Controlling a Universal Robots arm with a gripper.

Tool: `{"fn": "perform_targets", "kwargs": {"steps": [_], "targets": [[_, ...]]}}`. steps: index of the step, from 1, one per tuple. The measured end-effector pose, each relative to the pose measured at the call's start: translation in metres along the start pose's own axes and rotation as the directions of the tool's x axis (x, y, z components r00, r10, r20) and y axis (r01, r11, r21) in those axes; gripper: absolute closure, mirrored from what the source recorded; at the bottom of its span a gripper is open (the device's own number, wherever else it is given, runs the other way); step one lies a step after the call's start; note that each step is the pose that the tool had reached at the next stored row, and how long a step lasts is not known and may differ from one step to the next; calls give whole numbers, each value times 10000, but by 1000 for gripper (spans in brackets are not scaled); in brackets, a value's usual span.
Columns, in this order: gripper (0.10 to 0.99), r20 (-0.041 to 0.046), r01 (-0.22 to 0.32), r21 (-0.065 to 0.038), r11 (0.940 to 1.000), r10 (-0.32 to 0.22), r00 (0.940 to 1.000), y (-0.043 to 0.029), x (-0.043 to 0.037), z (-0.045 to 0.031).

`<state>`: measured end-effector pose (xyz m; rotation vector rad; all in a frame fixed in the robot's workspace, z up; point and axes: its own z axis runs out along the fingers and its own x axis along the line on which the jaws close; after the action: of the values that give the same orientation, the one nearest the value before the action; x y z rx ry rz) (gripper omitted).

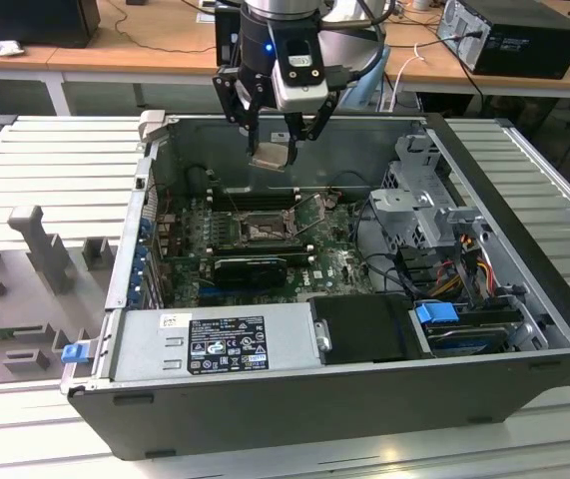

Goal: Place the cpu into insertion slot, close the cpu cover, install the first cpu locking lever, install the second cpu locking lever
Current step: 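Place the cpu into insertion slot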

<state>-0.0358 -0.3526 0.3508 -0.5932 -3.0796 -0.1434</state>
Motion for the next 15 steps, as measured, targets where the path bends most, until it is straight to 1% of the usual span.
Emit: {"fn": "perform_targets", "kwargs": {"steps": [15], "targets": [[557,49,-543,-12,9985,543,9985,0,0,4]]}}
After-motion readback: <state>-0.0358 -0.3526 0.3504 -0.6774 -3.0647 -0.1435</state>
